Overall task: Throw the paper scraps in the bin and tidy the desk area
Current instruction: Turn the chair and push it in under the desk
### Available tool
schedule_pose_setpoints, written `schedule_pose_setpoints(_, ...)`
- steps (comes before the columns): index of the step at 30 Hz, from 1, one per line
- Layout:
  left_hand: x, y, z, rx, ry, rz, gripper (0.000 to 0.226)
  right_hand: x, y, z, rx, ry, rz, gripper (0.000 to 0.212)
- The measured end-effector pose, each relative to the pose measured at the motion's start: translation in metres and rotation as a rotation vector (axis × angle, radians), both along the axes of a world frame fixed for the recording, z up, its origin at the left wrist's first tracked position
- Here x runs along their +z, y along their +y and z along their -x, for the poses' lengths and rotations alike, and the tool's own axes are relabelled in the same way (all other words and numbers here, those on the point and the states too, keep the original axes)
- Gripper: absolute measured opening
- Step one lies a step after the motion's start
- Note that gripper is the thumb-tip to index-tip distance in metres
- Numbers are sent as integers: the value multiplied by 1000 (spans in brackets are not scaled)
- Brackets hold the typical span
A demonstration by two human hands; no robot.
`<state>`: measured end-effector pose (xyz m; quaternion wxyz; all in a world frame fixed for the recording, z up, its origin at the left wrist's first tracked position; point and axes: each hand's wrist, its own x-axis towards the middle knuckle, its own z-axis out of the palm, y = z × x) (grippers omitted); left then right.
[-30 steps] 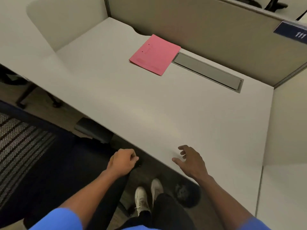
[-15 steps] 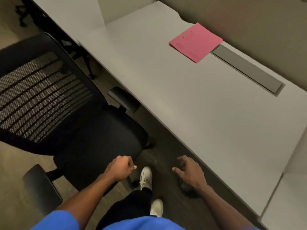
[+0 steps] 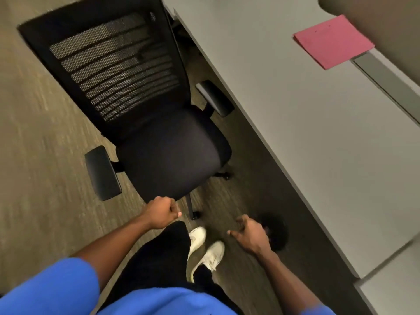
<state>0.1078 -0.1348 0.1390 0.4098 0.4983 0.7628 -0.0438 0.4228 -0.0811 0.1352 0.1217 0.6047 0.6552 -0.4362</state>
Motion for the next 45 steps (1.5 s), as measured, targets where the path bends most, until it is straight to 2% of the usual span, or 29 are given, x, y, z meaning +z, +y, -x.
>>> schedule_pose_setpoints(9, 13, -31, 94, 48, 9, -24, 25, 2, -28, 93, 72, -55, -27, 61)
schedule_pose_setpoints(15, 28, -26, 218, 27, 52, -107, 21, -3, -30, 205, 69, -56, -77, 60)
schedule_pose_setpoints(21, 56, -7, 353, 32, 68, -180, 28, -14, -57, 328, -28, 40, -95, 67)
schedule_pose_setpoints(26, 87, 29, 434, 131, 38, -324, 34, -17, -79, 409, -61, 72, -122, 75)
schedule_pose_setpoints(30, 107, 66, 465, 270, -83, -411, 56, -15, -91, 459, -50, 61, -148, 80)
schedule_pose_setpoints(34, 120, 102, 480, 329, -257, -381, 104, -23, -96, 486, 72, 6, -183, 90)
schedule_pose_setpoints(36, 123, 115, 483, 376, -393, -403, 119, -29, -94, 492, 140, -28, -188, 94)
schedule_pose_setpoints(37, 124, 121, 482, 388, -458, -424, 116, -32, -93, 494, 170, -45, -185, 95)
schedule_pose_setpoints(40, 121, 135, 477, 376, -611, -455, 77, -44, -91, 499, 250, -83, -148, 96)
schedule_pose_setpoints(45, 111, 146, 472, 433, -701, -477, 35, -58, -94, 503, 318, -145, -164, 97)
